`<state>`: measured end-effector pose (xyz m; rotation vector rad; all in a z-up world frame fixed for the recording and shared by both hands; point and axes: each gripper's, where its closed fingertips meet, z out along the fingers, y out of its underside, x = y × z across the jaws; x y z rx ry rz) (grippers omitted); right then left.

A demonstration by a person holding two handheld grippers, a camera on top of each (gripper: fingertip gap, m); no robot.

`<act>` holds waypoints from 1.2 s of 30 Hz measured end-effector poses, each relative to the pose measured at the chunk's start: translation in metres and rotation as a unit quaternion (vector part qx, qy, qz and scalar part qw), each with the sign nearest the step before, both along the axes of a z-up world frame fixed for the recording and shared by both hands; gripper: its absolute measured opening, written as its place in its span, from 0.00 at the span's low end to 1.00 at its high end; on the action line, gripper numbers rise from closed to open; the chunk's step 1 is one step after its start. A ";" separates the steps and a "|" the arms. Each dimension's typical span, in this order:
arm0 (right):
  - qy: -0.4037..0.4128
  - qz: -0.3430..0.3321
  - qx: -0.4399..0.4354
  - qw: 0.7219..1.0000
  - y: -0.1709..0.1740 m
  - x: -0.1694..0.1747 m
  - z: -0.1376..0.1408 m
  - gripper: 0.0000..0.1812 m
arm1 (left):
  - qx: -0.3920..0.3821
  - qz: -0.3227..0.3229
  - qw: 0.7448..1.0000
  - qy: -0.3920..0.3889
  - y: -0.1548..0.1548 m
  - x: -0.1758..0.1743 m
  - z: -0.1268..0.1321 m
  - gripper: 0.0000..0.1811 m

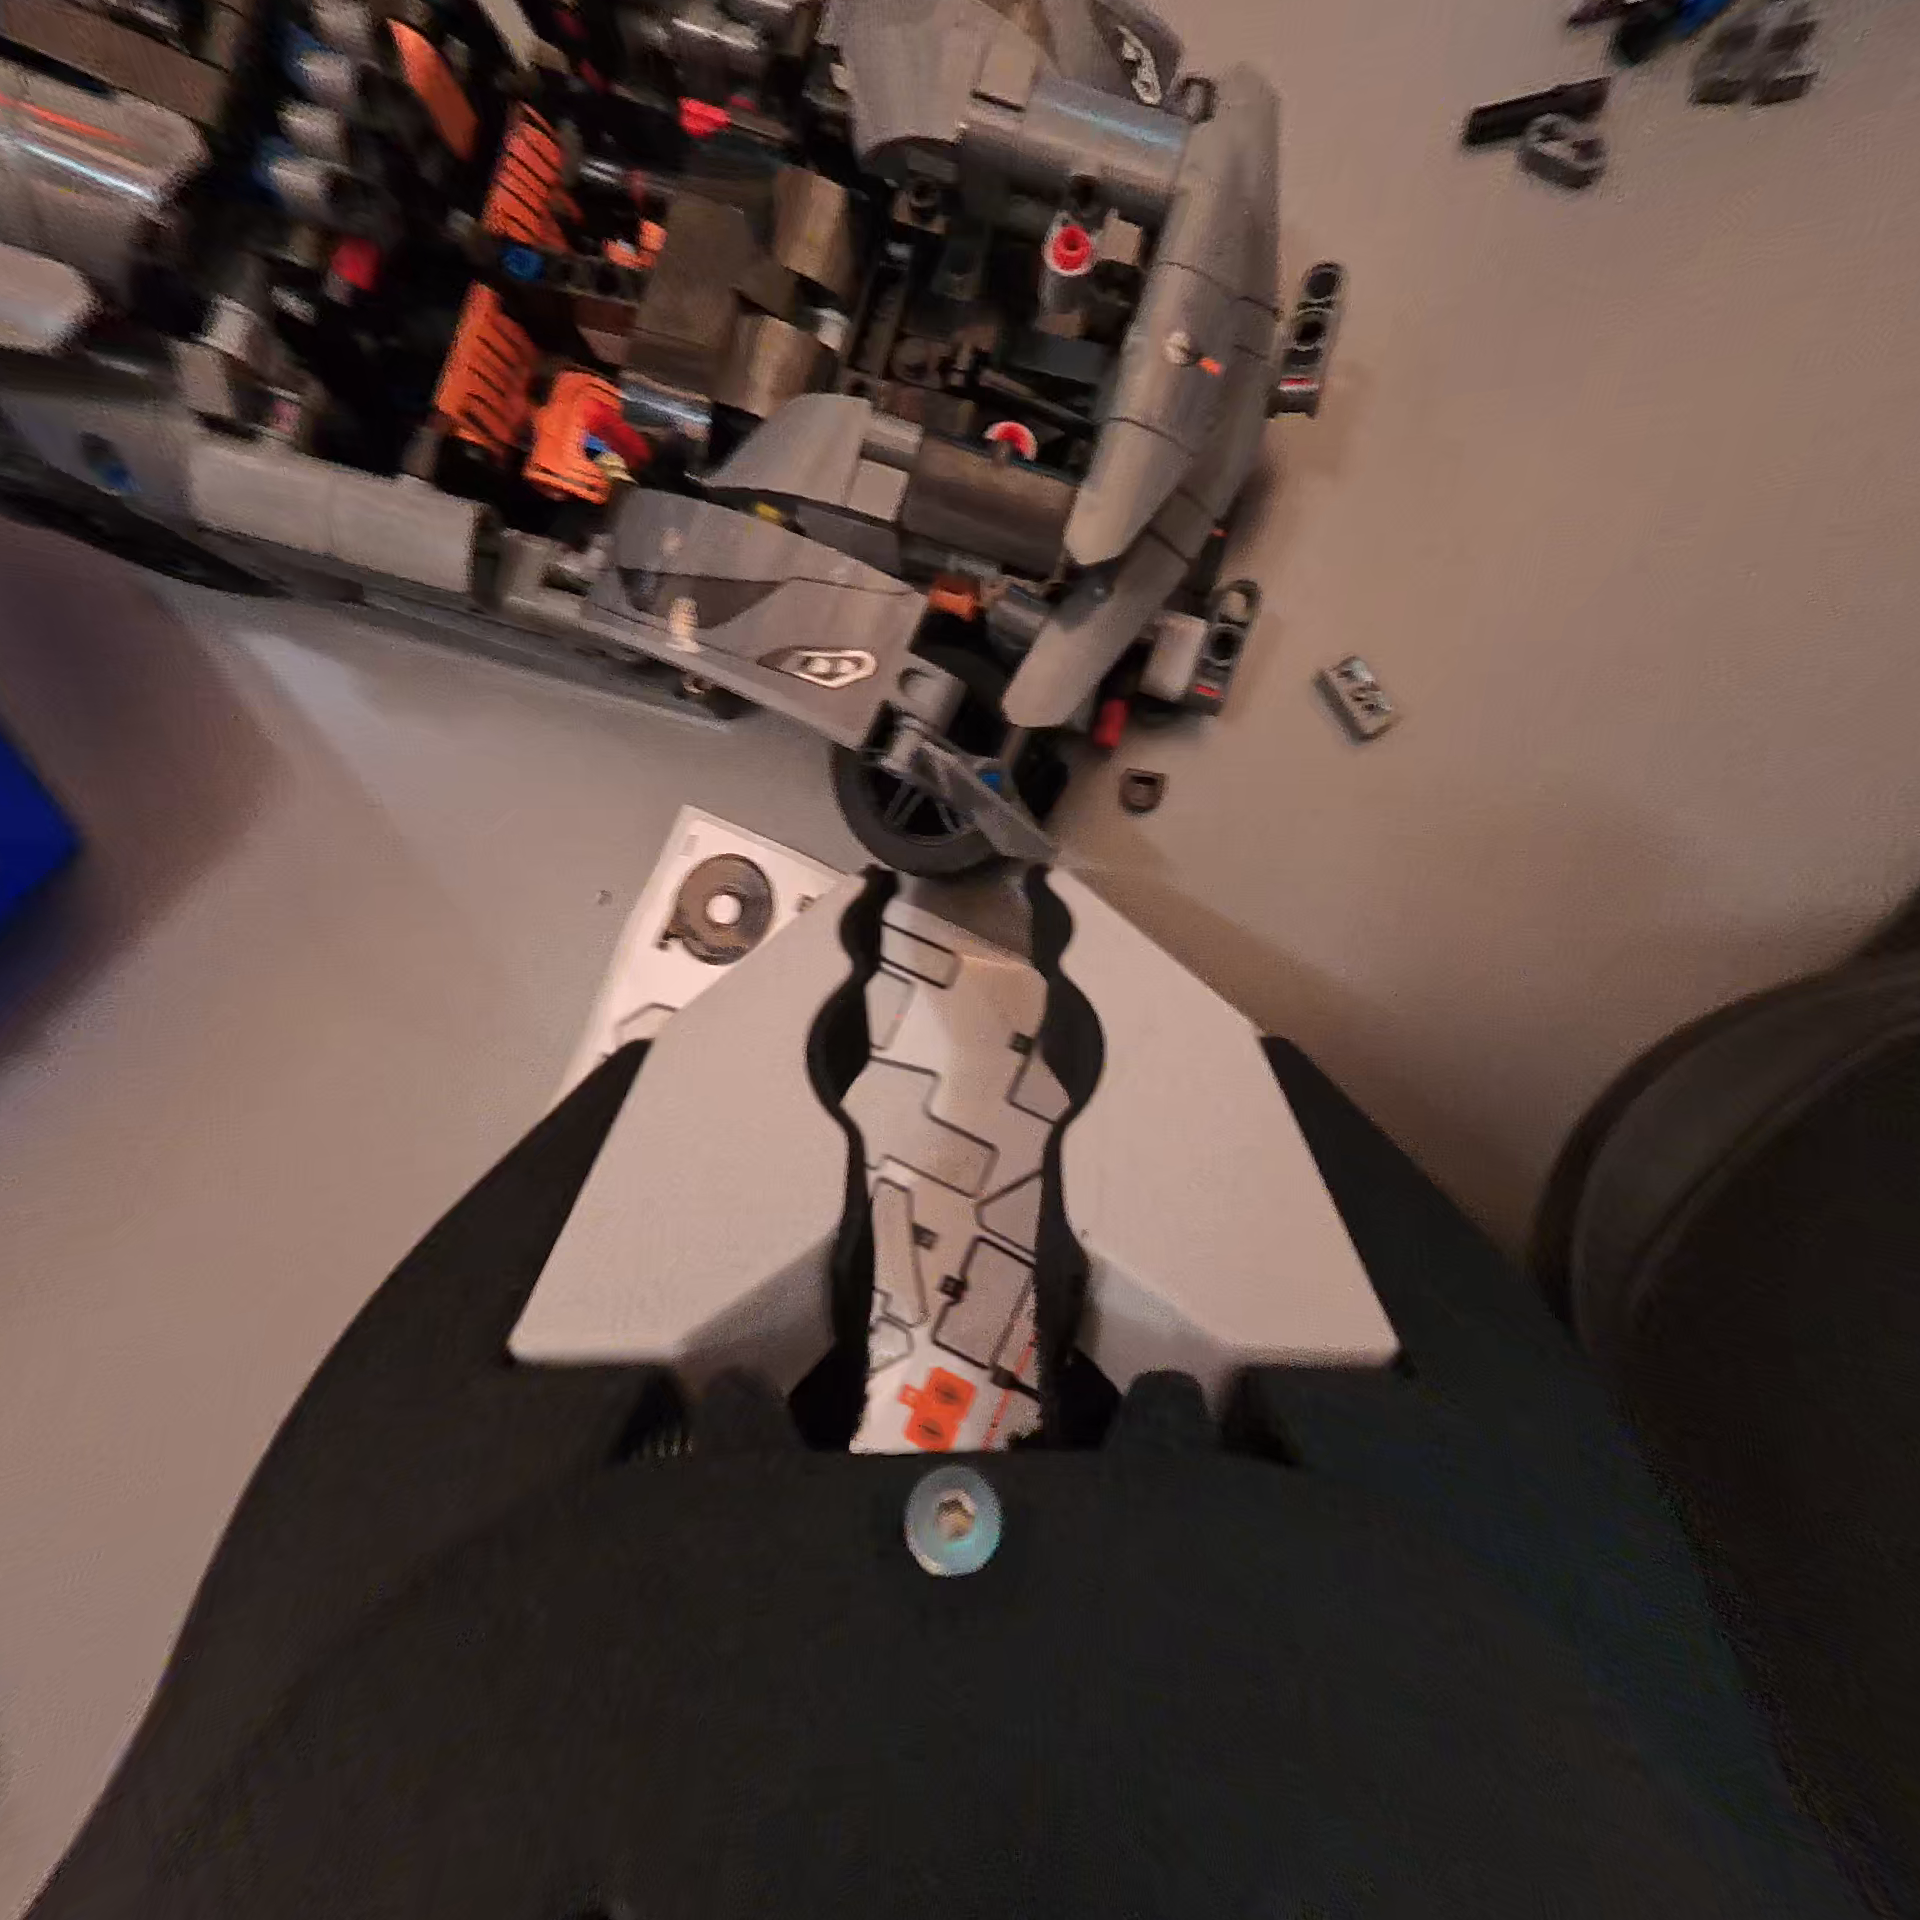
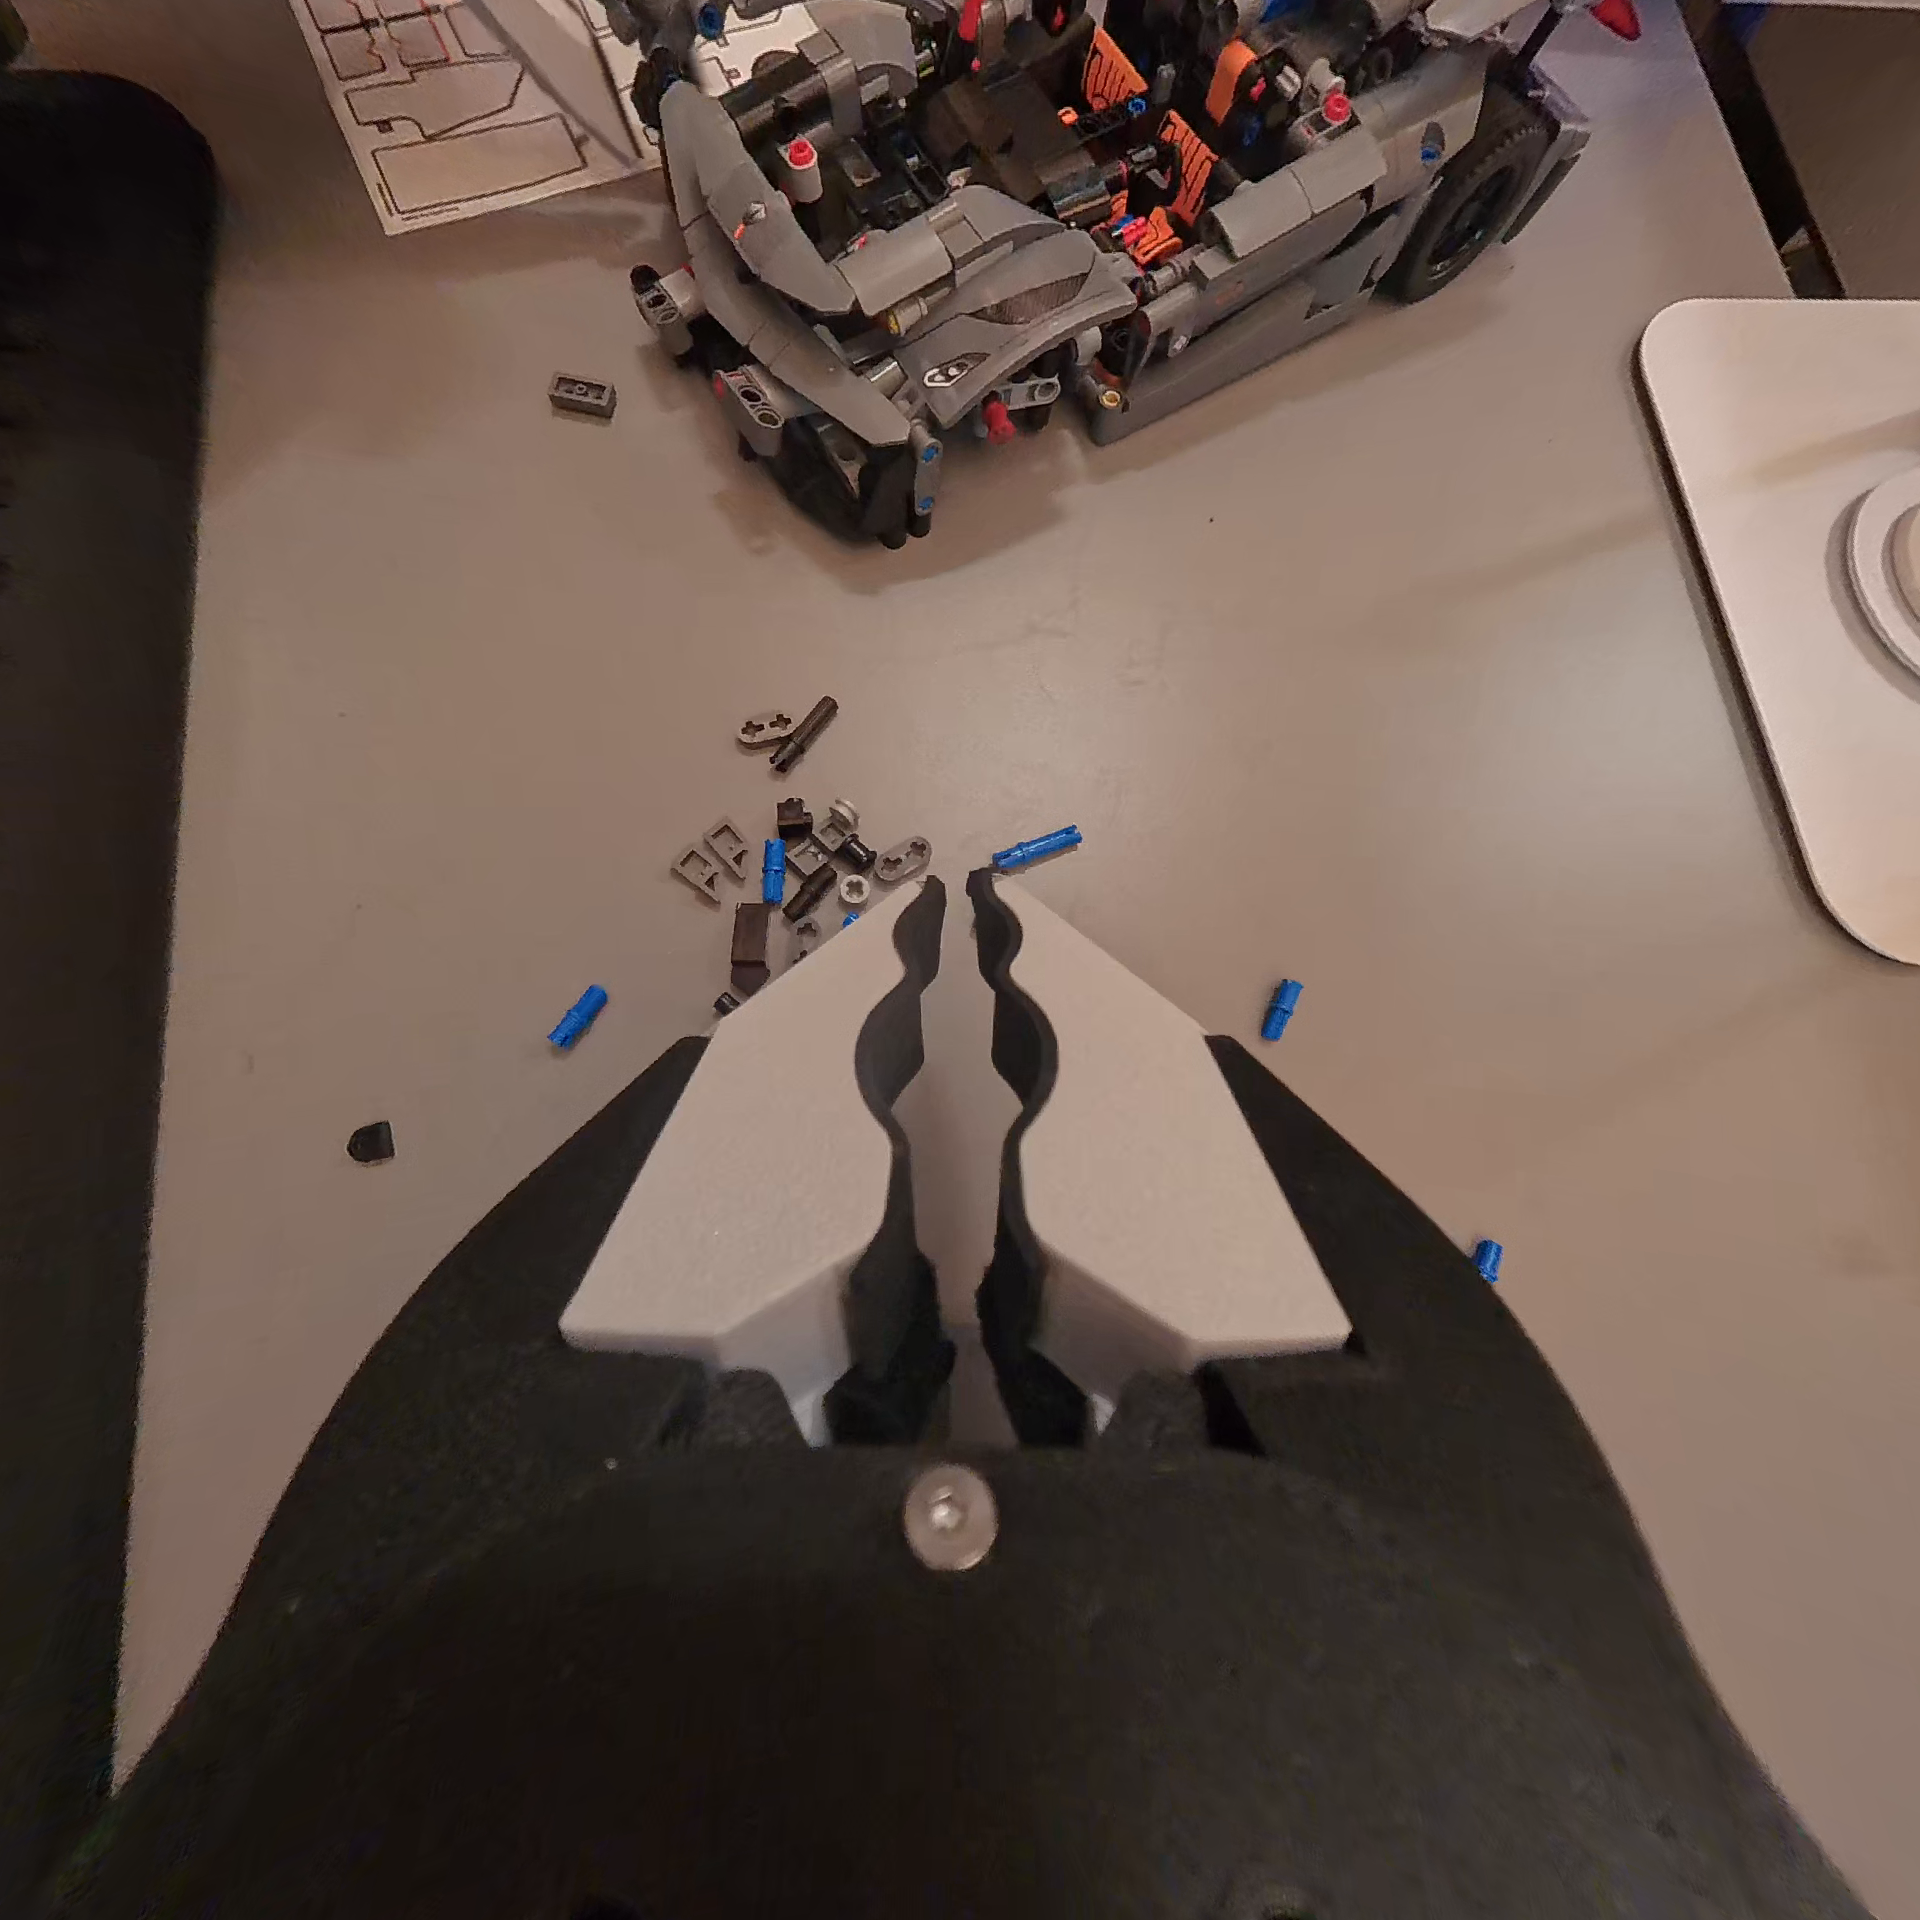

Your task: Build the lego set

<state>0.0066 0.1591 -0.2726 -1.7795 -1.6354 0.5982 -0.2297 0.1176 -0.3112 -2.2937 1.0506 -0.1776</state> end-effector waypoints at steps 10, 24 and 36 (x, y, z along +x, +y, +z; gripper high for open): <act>0.000 0.001 0.001 1.000 0.000 0.001 0.001 0.02 | 0.018 -0.012 1.000 0.009 0.010 0.005 -0.010 0.24; -0.004 0.004 0.000 1.000 0.000 0.000 -0.002 0.02 | 0.009 0.015 0.999 0.031 0.002 -0.021 -0.006 0.19; -0.005 0.007 0.003 1.000 0.000 0.000 -0.002 0.02 | -0.019 0.127 0.990 0.050 -0.006 -0.095 -0.010 0.19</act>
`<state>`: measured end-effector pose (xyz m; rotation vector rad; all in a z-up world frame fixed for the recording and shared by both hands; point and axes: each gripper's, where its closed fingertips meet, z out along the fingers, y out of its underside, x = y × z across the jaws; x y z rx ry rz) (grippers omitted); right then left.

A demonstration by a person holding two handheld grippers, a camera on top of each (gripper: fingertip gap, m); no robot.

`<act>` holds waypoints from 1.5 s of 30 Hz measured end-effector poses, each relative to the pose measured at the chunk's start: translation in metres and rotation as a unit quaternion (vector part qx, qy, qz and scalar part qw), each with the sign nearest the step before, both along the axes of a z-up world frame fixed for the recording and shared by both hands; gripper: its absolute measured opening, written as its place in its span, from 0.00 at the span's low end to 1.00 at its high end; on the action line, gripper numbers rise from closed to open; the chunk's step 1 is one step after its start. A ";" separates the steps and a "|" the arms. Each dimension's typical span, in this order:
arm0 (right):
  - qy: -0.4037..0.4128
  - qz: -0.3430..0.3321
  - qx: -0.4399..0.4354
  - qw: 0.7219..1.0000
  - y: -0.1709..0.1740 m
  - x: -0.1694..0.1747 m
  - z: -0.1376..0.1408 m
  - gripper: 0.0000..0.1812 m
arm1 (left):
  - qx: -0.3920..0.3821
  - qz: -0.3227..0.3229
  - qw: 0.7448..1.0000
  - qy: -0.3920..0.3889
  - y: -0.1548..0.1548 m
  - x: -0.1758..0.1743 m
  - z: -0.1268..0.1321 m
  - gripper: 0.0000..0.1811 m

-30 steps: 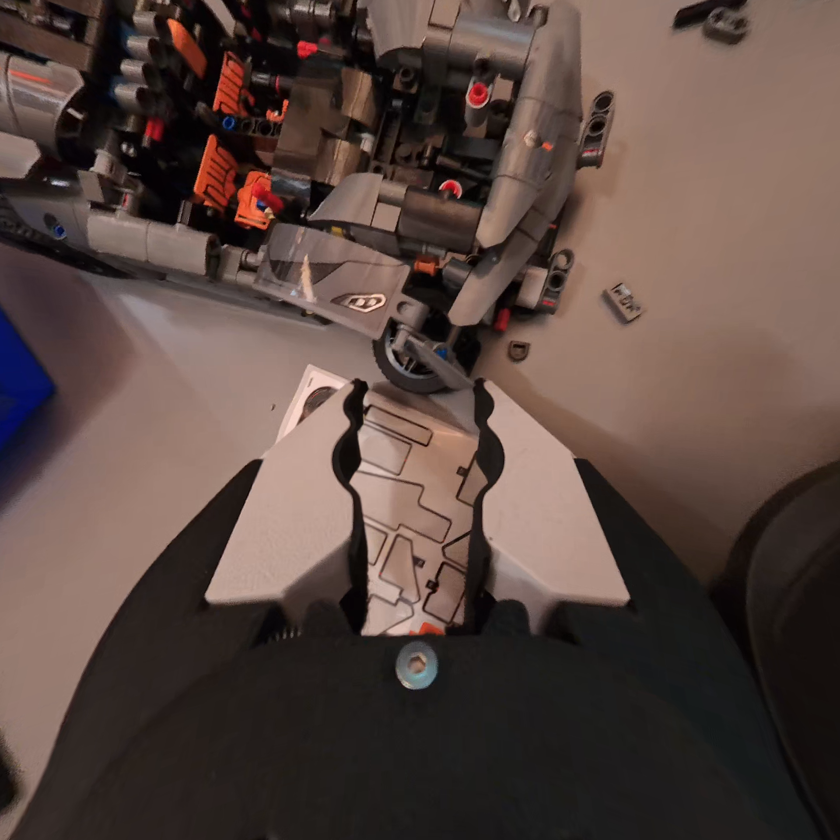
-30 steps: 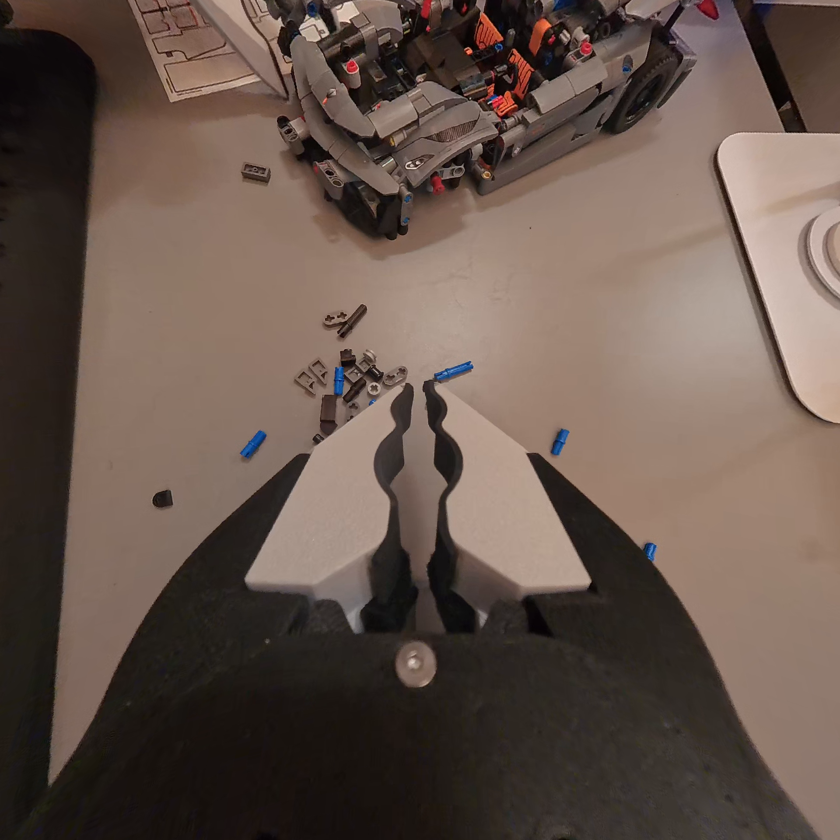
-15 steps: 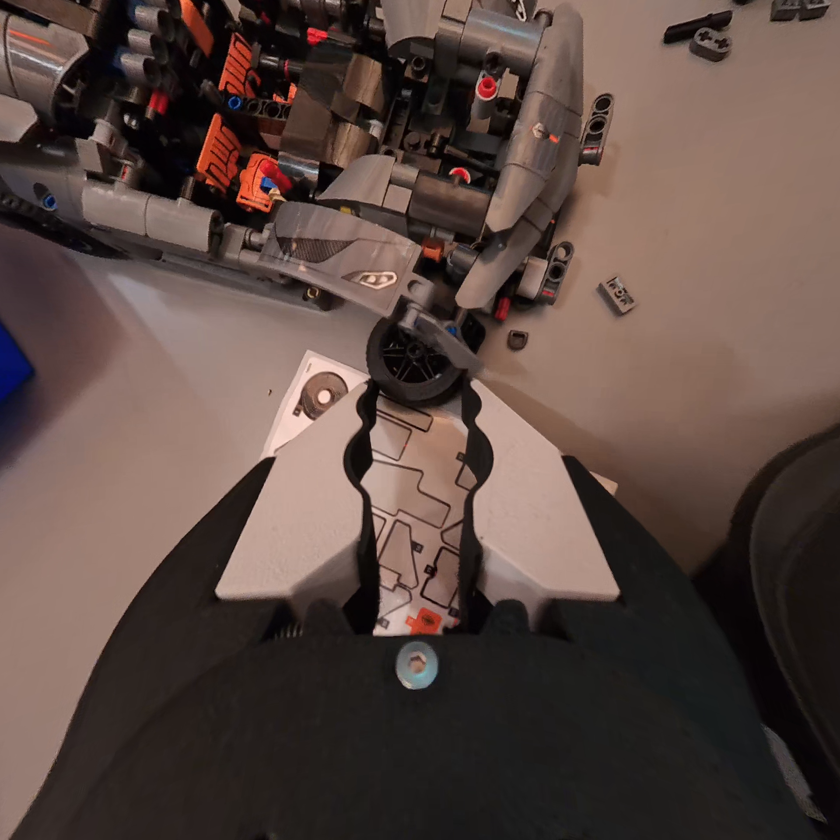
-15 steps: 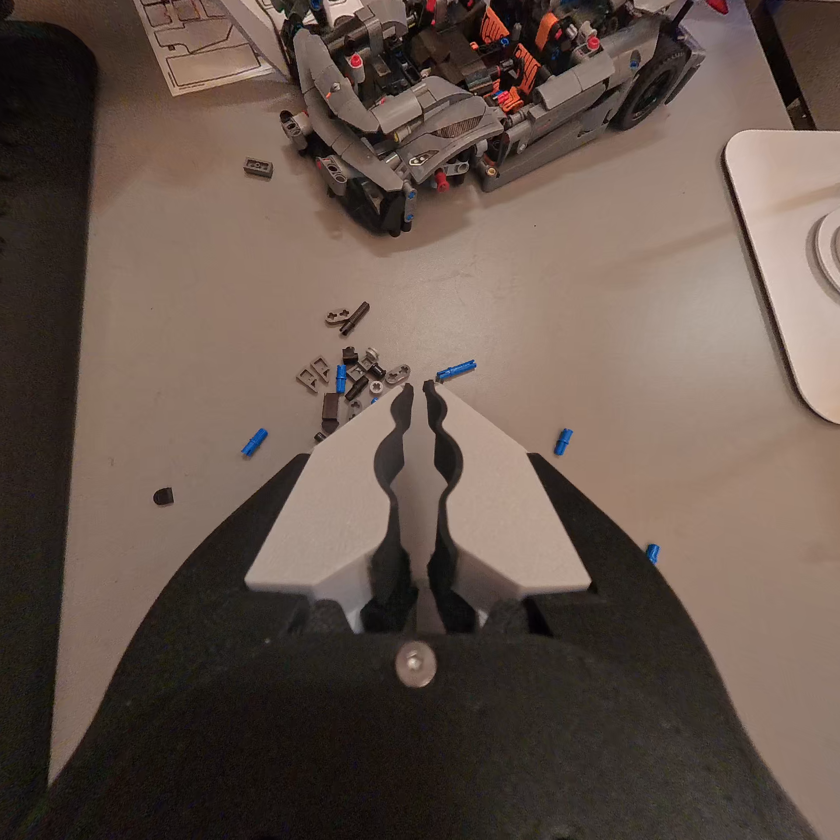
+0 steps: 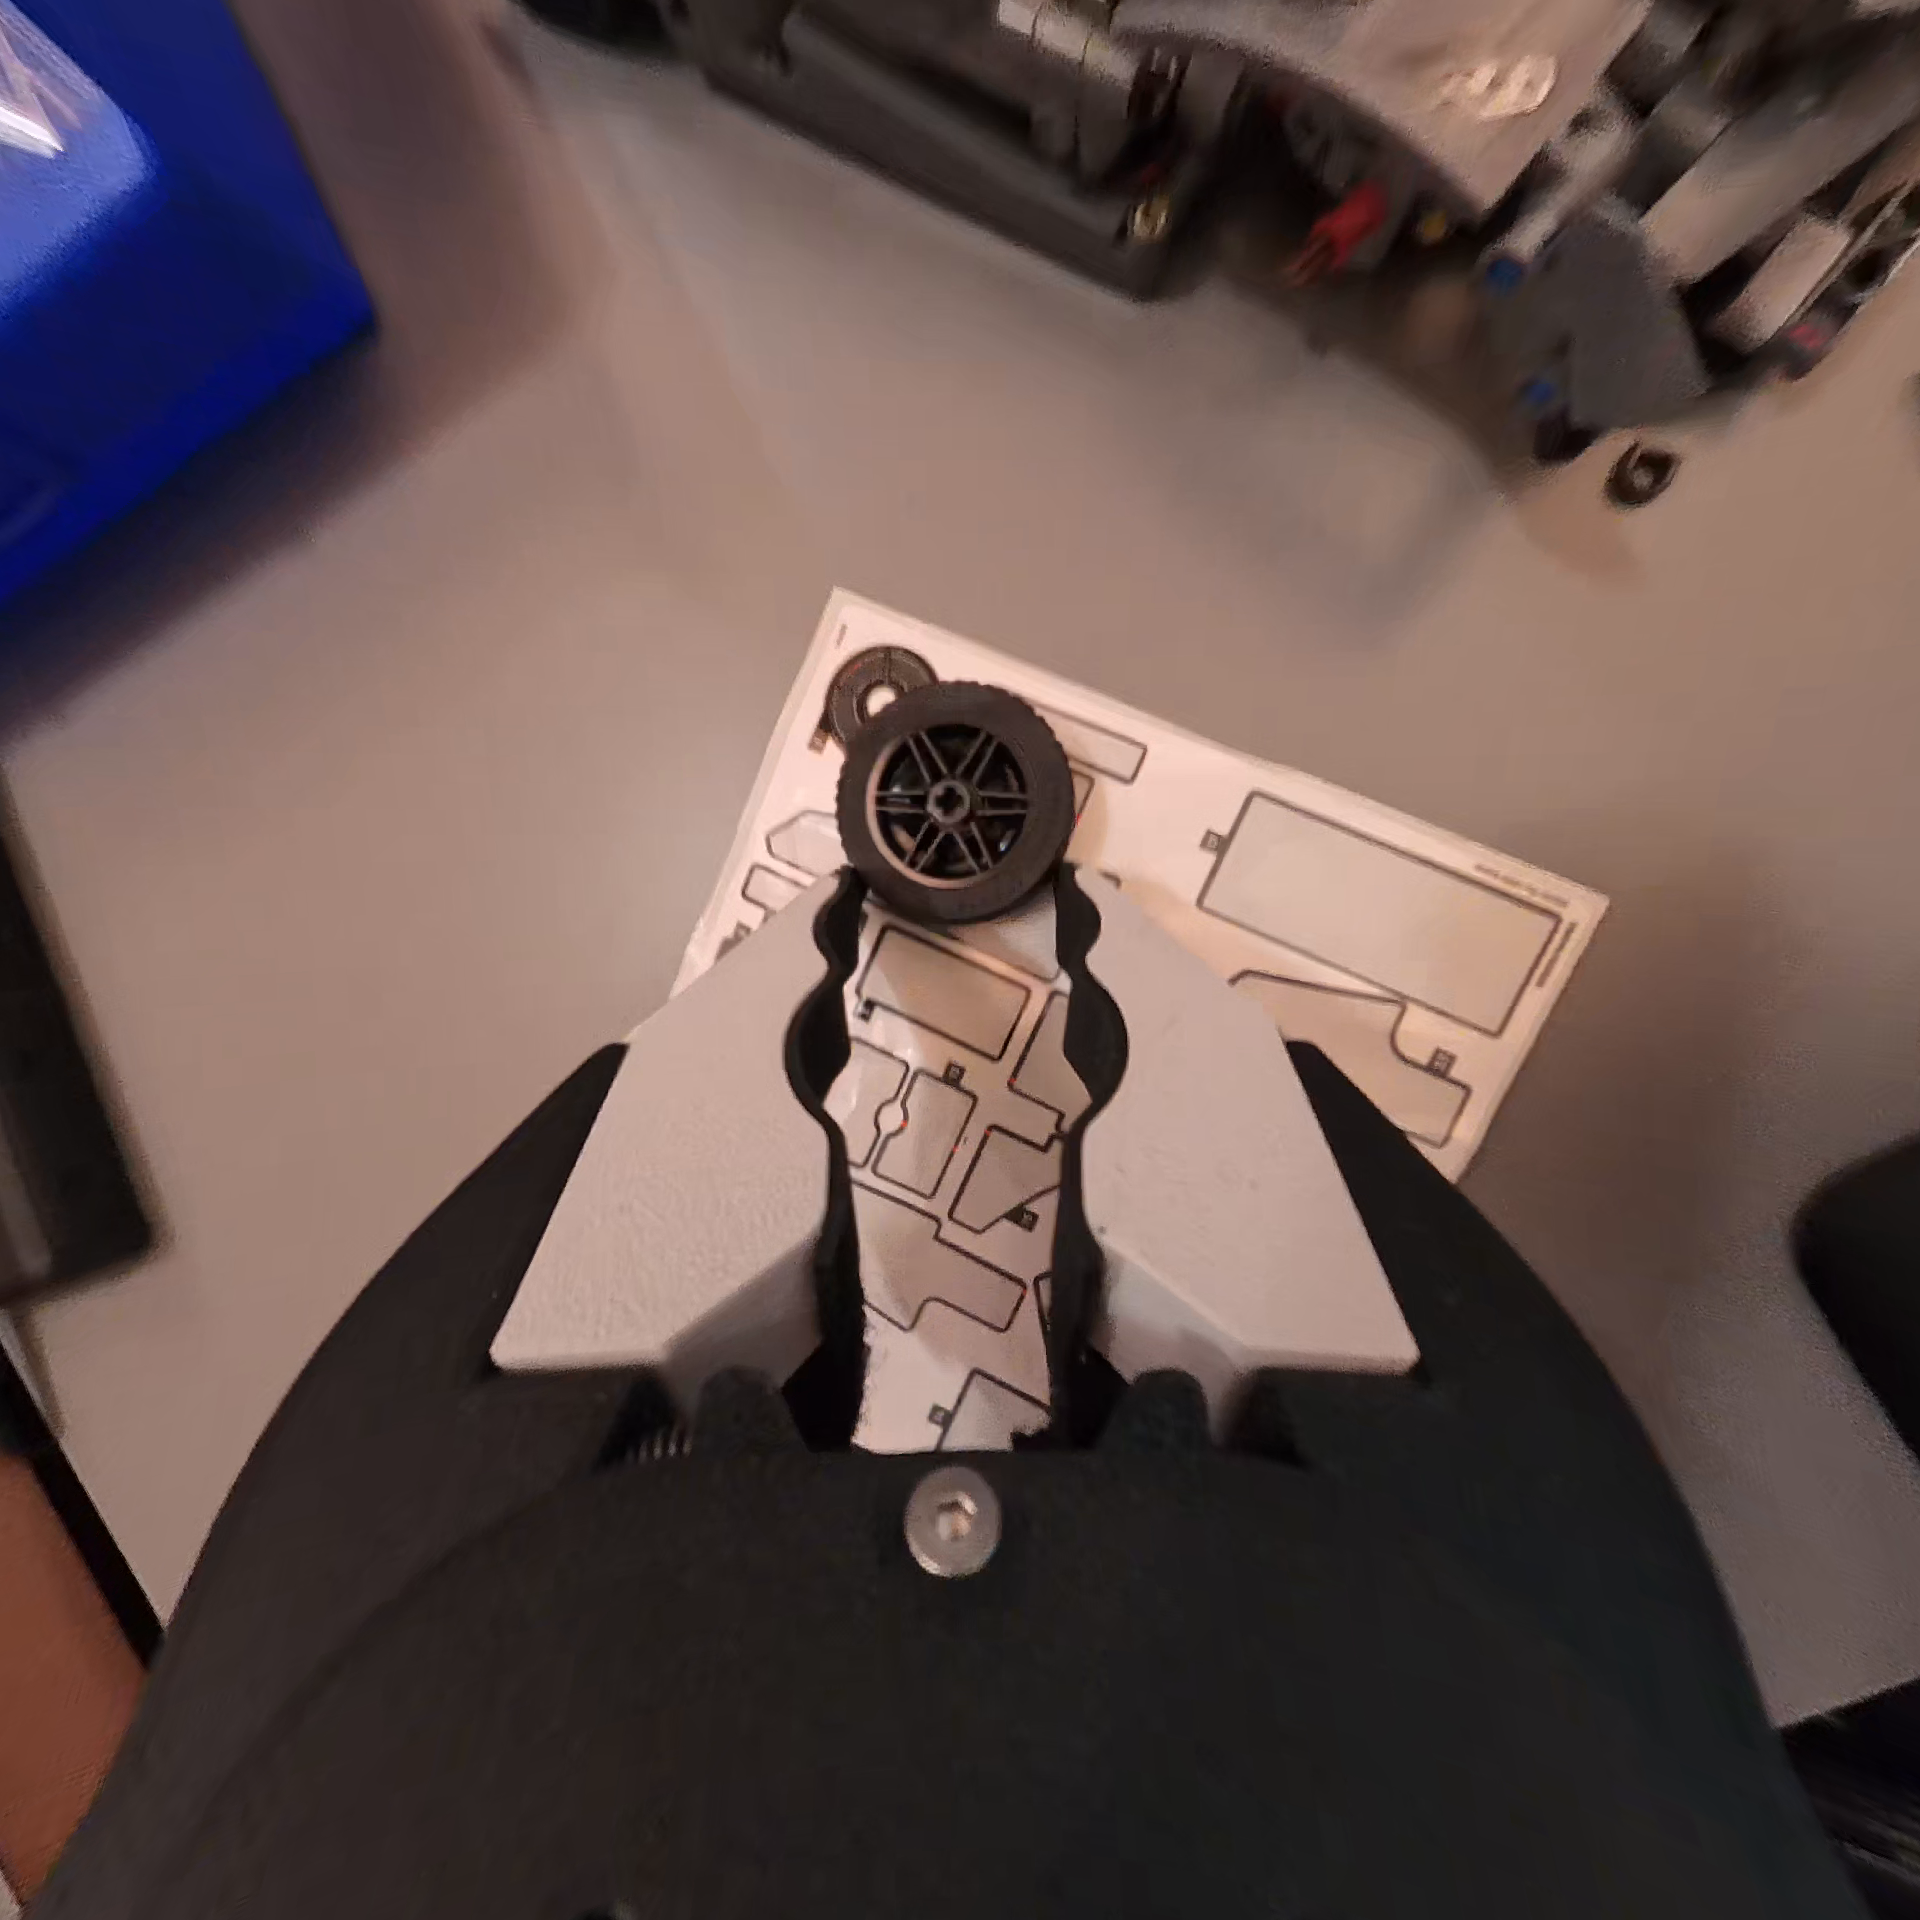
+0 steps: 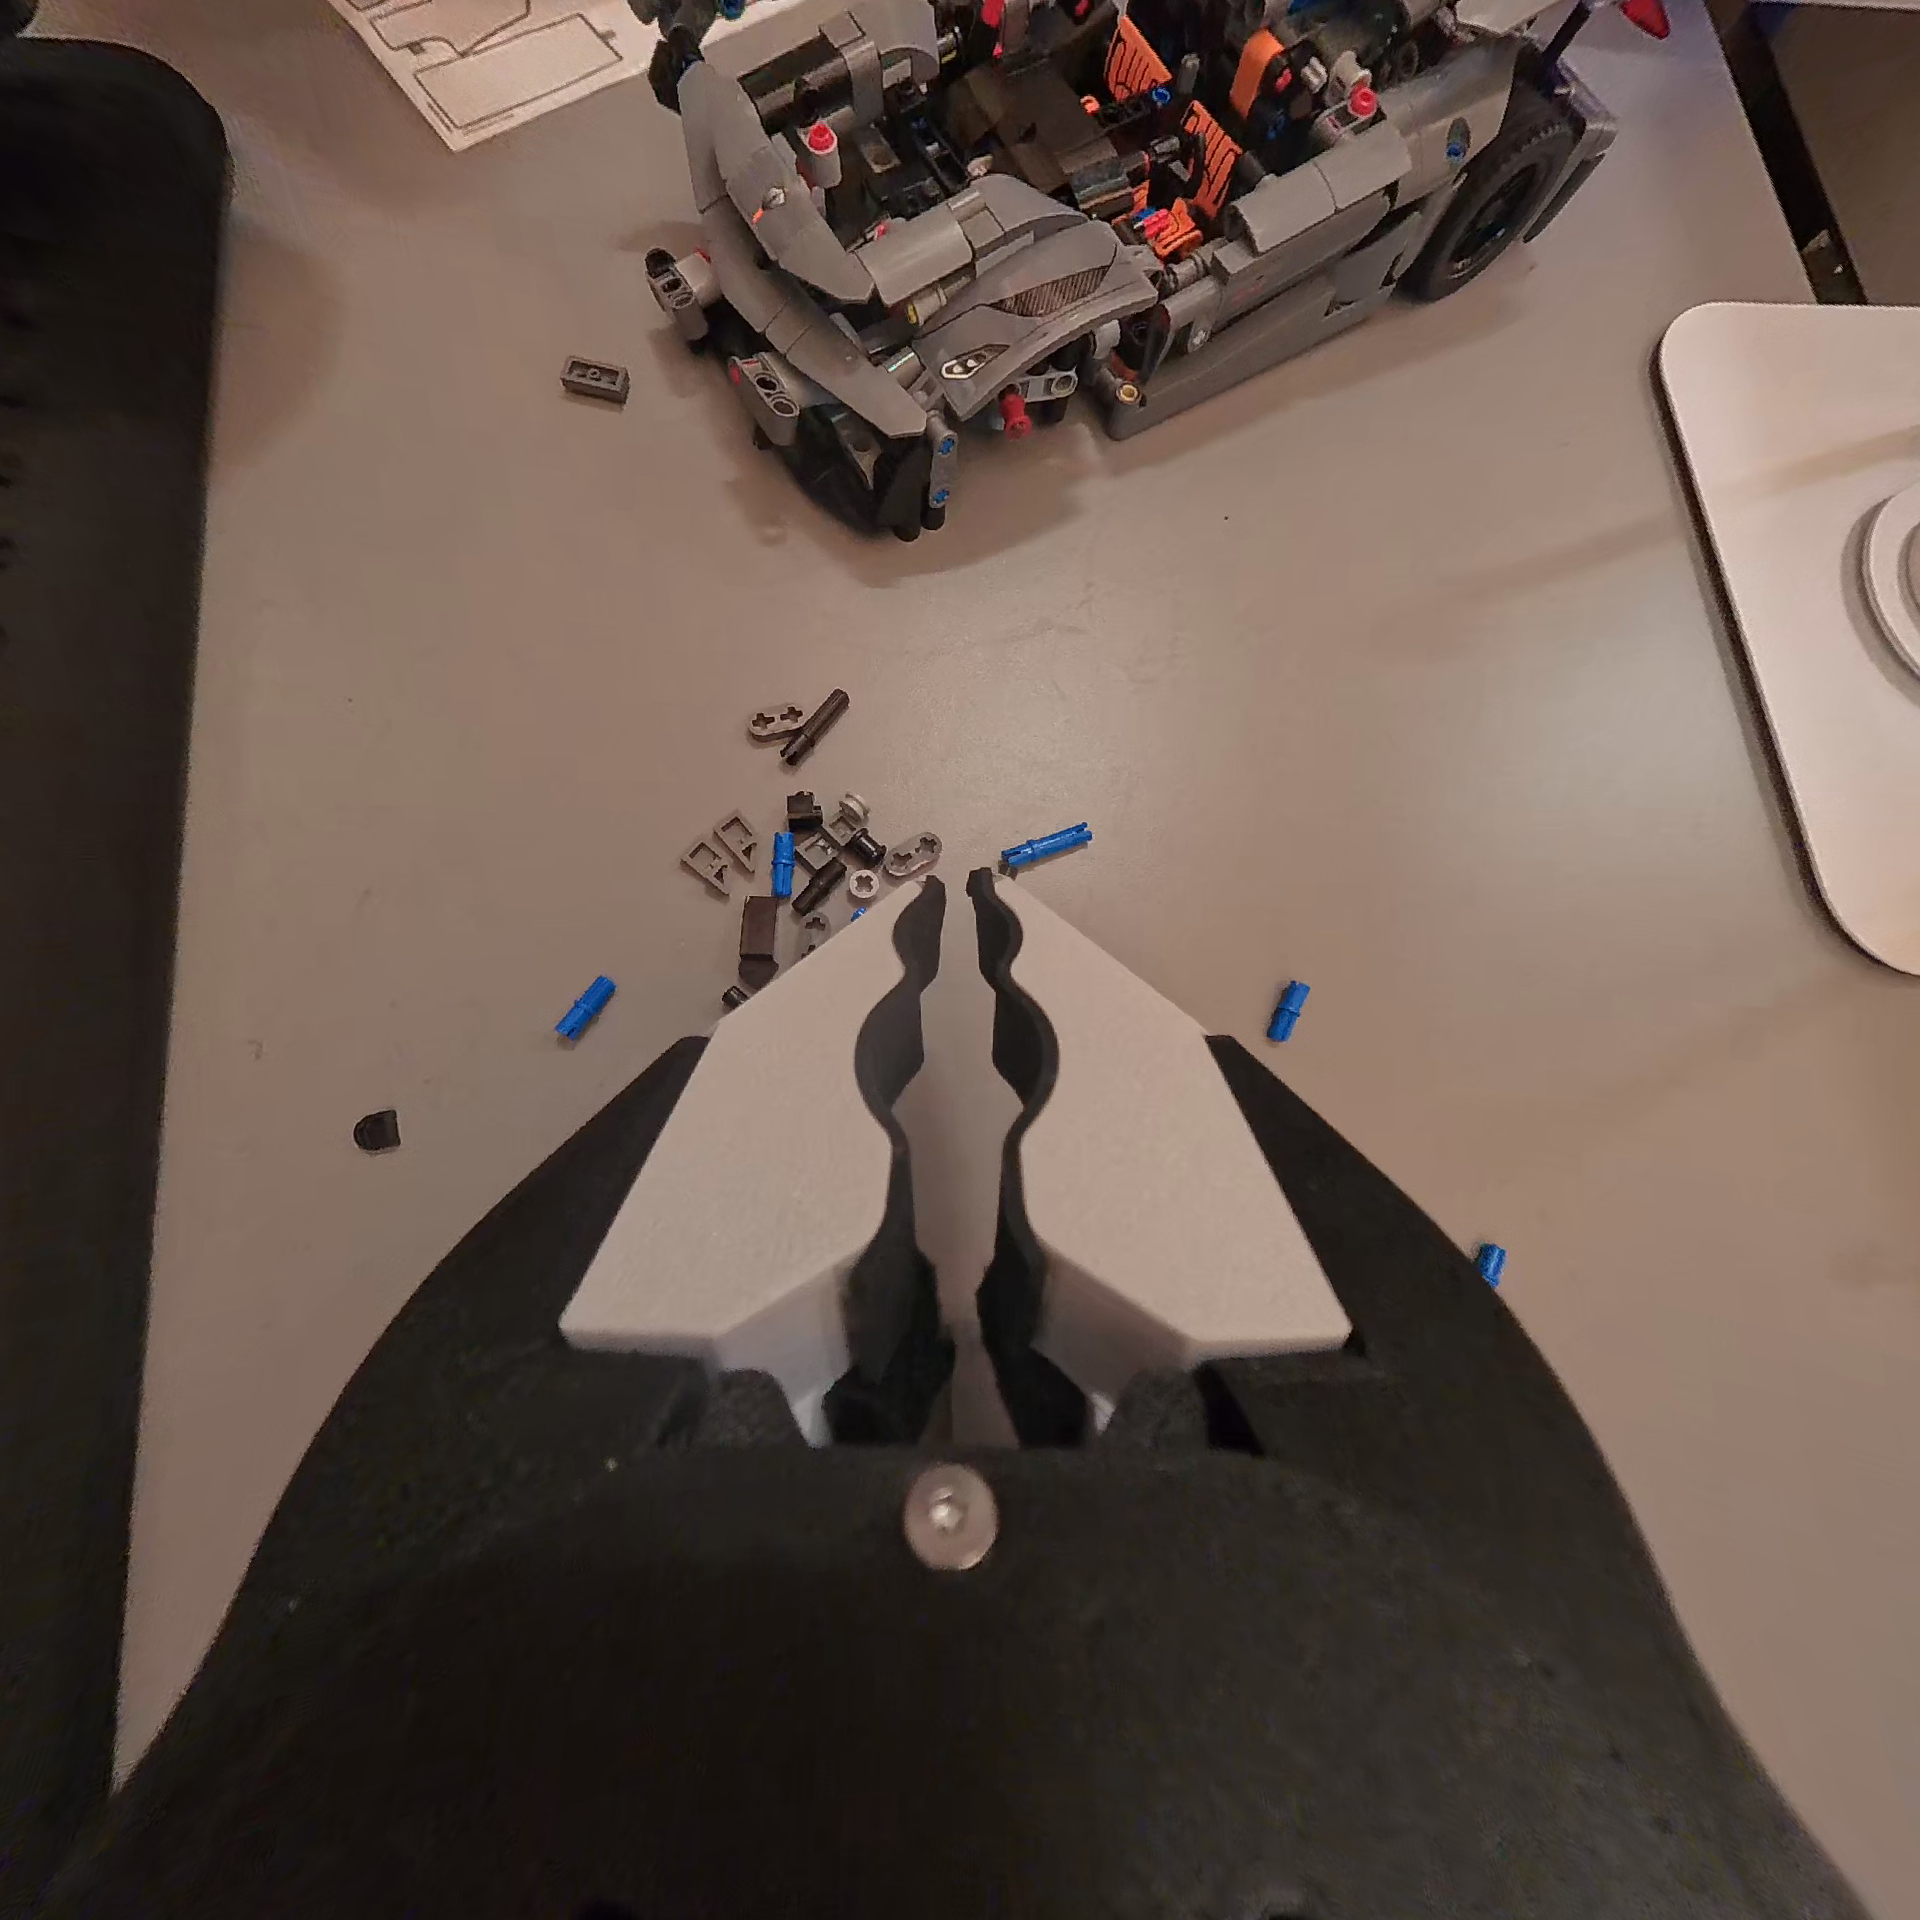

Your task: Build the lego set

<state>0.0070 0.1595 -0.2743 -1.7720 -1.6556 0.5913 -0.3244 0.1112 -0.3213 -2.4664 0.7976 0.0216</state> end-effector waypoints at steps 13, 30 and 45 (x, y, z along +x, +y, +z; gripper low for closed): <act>-0.005 0.003 0.000 1.000 -0.001 -0.001 -0.003 0.02 | 0.003 -0.089 0.995 -0.048 -0.005 0.089 0.046 0.17; -0.002 0.008 -0.002 1.000 -0.004 -0.002 -0.001 0.02 | -0.093 -0.141 0.938 -0.302 0.001 0.114 0.034 0.11; -0.005 0.010 -0.002 1.000 -0.005 -0.002 -0.002 0.02 | -0.041 -0.162 0.956 -0.240 0.004 0.113 0.031 0.10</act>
